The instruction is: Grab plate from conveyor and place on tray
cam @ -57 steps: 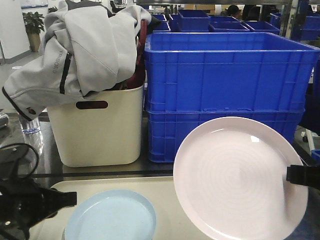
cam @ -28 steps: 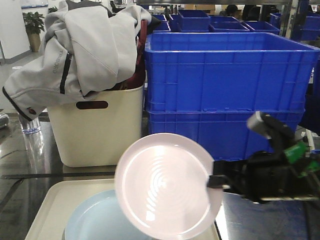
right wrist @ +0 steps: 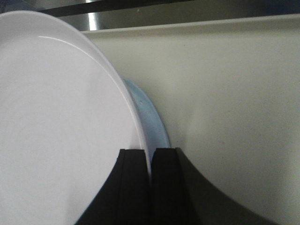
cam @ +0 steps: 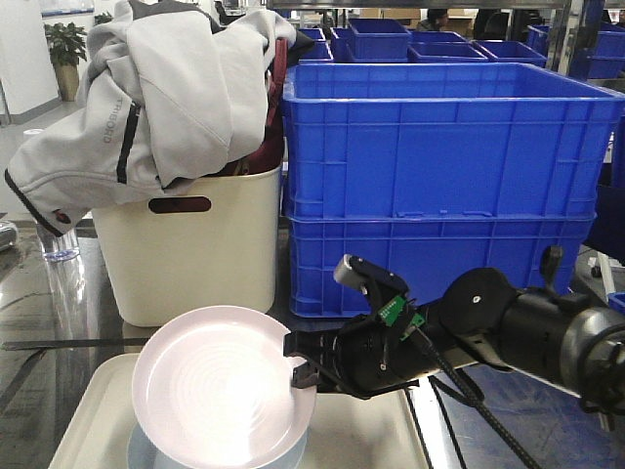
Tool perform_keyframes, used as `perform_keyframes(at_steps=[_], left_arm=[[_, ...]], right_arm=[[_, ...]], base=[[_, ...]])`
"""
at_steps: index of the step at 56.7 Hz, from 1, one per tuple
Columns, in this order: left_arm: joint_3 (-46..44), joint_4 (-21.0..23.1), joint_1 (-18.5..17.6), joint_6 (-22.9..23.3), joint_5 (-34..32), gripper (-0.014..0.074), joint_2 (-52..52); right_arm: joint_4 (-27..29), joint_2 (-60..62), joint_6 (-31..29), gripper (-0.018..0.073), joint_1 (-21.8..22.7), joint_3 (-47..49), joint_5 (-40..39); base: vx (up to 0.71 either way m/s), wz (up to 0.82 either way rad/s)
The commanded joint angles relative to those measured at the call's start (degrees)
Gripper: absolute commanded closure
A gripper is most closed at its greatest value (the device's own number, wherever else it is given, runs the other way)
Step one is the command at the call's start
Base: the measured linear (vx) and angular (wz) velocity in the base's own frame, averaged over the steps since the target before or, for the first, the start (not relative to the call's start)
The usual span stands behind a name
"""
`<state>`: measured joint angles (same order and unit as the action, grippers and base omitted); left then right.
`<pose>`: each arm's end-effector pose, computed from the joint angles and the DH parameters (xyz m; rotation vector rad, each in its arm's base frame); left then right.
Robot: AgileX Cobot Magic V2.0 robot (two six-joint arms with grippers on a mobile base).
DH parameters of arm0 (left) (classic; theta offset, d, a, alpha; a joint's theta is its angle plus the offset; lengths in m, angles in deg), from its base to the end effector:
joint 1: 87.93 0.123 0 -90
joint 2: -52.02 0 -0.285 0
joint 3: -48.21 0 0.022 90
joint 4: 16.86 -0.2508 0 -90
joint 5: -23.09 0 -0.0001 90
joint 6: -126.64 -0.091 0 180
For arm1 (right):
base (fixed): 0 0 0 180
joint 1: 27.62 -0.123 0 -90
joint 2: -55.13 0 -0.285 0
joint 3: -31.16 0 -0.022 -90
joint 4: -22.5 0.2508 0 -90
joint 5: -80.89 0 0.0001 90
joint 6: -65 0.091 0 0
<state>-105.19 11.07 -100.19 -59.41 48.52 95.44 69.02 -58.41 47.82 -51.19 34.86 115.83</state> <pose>0.1038 -0.0413 0.4208 0.0544 1.6503 -0.5893 0.3654 0.2007 0.2608 -0.2161 2.4499 0.8898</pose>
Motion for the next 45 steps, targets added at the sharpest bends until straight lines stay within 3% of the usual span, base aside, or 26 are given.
perform_keyframes(at_steps=[1,11,27,28,33,37,42,45], left_arm=[[-1.73,0.91,-0.25,0.68,-3.68,0.0596,0.12],[-1.73,0.91,-0.25,0.68,-3.66,0.0596,0.12],[-1.73,0.86,-0.25,0.62,-3.66,0.0596,0.12],[-1.73,0.26,-0.25,0.57,-3.61,0.0596,0.12],[-1.73,-2.28,-0.25,0.57,-2.50,0.0596,0.12],[-1.73,-5.94,-0.25,0.63,-0.54,0.0596,0.12],[-1.73,-12.00,-0.25,1.28,3.66,0.0596,0.12],[-1.67,-16.32,-0.25,3.58,6.34,0.0596,0.12]], right_arm=[[1.74,2.13,-0.77,0.0550,-0.02,2.27,-1.63],[1.62,1.72,-2.04,0.0428,-0.02,2.27,-0.69],[1.68,2.01,-2.52,0.0085,0.03,2.27,-0.64],[1.38,3.11,-5.25,0.0057,0.16,2.71,-0.10],[-0.04,6.29,-9.42,0.0076,0.16,3.69,1.28],[-4.45,10.54,-9.55,0.0145,0.16,3.98,2.54],[-14.75,17.22,-6.31,0.0323,0.16,3.92,4.83],[-23.12,21.79,-2.34,0.0507,0.16,3.79,7.24]], base=[[0.00,0.00],[0.00,0.00],[0.00,0.00],[0.00,0.00],[0.00,0.00],[0.00,0.00],[0.00,0.00],[0.00,0.00]])
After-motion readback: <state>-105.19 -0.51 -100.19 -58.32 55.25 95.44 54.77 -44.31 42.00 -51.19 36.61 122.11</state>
